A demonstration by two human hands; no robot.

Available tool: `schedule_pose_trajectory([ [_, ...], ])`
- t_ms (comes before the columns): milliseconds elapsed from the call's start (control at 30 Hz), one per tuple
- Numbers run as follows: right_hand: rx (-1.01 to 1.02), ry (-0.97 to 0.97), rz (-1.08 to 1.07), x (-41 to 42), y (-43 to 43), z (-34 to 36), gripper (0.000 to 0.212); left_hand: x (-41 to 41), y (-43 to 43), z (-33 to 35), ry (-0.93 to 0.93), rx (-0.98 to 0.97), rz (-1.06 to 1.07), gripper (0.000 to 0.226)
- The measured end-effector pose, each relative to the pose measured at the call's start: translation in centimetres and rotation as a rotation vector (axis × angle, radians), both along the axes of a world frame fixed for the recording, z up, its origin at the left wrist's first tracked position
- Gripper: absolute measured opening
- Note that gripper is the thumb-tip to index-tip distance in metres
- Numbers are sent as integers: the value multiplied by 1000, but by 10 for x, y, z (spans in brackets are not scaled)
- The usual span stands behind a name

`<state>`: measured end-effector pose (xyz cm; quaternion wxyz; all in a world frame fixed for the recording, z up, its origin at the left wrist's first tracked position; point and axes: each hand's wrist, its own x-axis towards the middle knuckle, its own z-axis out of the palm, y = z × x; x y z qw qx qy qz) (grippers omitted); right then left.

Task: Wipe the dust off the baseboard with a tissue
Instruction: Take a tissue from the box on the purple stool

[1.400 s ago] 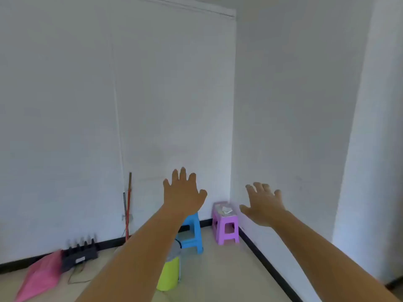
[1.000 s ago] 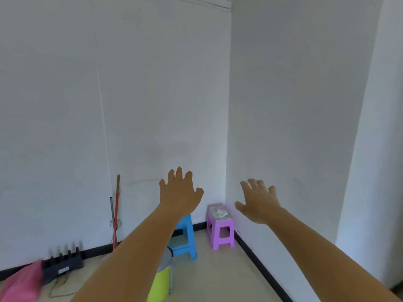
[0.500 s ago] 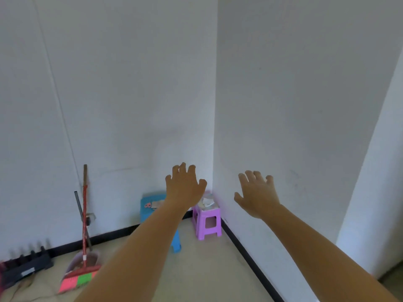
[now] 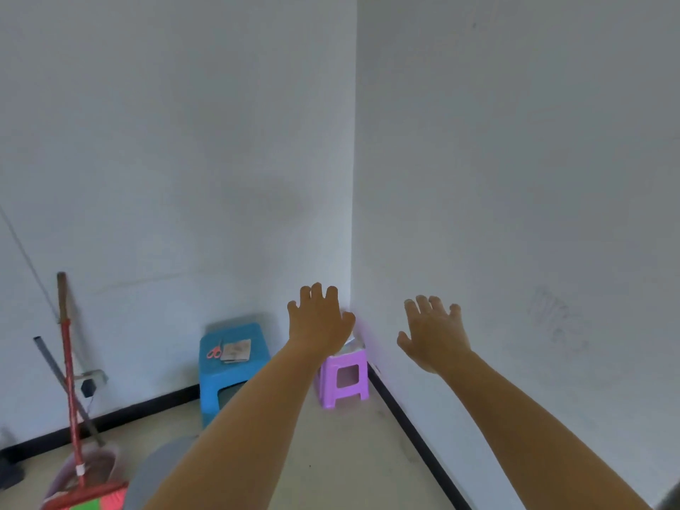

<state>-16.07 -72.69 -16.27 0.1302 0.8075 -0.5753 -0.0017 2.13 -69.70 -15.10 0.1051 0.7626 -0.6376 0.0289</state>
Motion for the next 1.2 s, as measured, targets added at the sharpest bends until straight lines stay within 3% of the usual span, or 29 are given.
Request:
schedule_pose_trajectory([
  [400,333,-21,-16,77,-229,-98,54,46,-226,-104,119,268,-45,55],
  [700,550,-14,54,145,-454,-207,53,123,-437,-203,219,419,112,46],
  [900,747,9,-6,170,-581,-314,54,163,-560,-299,321,616,199,44],
  [1200,933,-78,-127,213,-694,-496,55,202,-673,-492,455,701,147,43],
])
